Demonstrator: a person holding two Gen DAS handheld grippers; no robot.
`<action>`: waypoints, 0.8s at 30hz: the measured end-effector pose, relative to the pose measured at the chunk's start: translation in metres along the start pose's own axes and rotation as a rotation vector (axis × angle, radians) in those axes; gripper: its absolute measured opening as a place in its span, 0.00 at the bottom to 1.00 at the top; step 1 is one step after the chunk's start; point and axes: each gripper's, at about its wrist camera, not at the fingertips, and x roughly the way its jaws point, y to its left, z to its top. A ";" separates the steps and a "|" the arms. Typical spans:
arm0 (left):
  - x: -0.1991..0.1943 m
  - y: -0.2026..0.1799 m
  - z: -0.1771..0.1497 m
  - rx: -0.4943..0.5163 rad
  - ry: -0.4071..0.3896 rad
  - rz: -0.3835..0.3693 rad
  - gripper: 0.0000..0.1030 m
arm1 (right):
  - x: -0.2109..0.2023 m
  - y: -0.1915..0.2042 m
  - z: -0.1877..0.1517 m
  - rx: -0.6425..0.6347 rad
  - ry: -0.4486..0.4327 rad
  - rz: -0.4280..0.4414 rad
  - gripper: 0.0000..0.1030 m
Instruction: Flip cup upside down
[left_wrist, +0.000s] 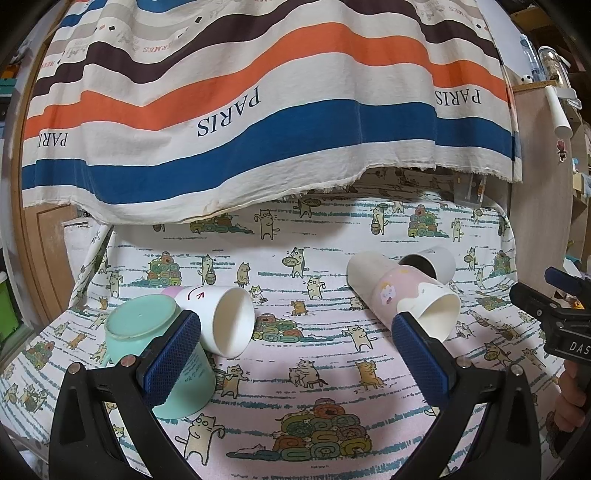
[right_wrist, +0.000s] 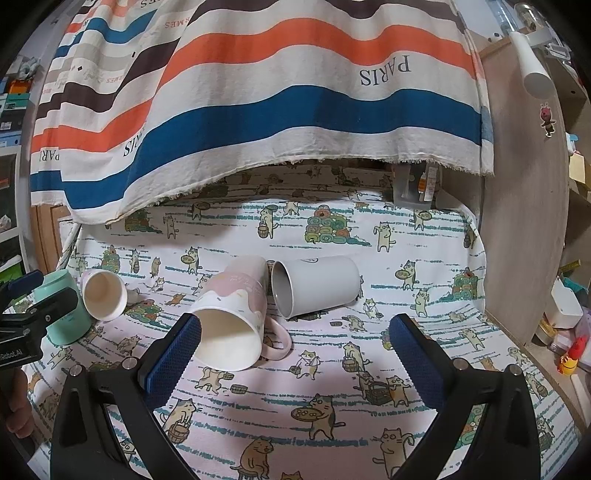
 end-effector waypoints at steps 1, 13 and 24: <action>0.000 0.000 0.000 0.001 -0.001 0.000 1.00 | 0.000 0.000 0.000 0.000 -0.001 0.000 1.00; 0.001 -0.001 0.001 0.007 0.002 -0.002 1.00 | 0.000 0.000 0.001 -0.003 0.002 0.000 1.00; 0.001 -0.001 0.001 0.007 0.002 -0.003 1.00 | 0.000 0.000 0.001 -0.004 0.003 0.001 1.00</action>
